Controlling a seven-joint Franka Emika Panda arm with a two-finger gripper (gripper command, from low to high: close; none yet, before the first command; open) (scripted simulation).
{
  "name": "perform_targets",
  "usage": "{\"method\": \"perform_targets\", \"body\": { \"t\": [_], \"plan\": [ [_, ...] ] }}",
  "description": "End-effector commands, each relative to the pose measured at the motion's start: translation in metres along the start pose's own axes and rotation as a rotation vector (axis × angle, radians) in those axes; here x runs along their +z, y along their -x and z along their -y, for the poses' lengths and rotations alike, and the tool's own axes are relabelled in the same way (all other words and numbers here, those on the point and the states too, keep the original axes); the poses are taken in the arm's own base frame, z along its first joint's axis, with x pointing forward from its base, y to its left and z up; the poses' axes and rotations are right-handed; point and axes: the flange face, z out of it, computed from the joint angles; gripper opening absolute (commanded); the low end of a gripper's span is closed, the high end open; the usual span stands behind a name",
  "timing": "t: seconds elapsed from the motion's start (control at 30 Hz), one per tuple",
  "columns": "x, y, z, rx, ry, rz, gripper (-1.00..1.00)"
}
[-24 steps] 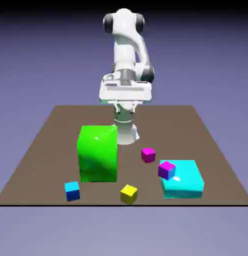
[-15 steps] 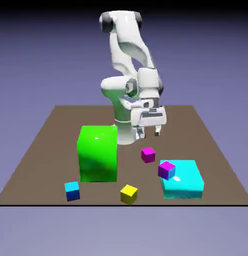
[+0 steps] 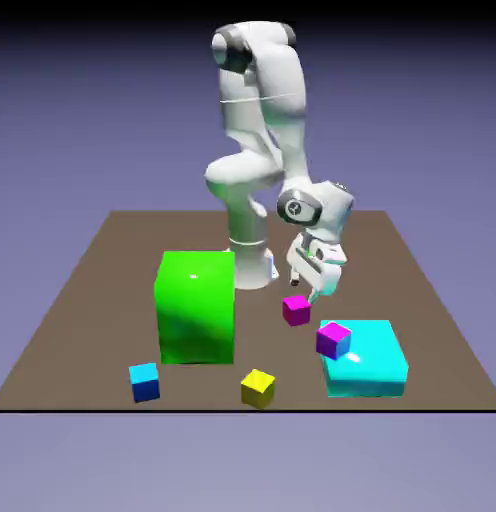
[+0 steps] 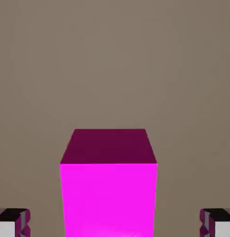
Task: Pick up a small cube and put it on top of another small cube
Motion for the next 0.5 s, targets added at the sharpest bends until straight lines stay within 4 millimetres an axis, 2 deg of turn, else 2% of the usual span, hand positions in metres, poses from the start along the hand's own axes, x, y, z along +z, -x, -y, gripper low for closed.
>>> {"method": "perform_targets", "body": {
  "t": [0.0,0.23,0.27,0.3,0.33,0.47],
  "plan": [
    [0.005,-0.001,0.000,0.000,0.001,0.000,0.00],
    [0.045,0.002,0.005,-0.004,-0.017,0.001,0.00],
    [0.045,0.002,0.005,-0.004,-0.017,0.001,0.00],
    [0.045,0.002,0.005,-0.004,-0.017,0.001,-1.00],
    [0.045,0.002,0.005,-0.004,-0.017,0.001,-1.00],
    [0.022,-0.001,0.002,0.000,-0.002,-0.001,-1.00]
  ]
}}
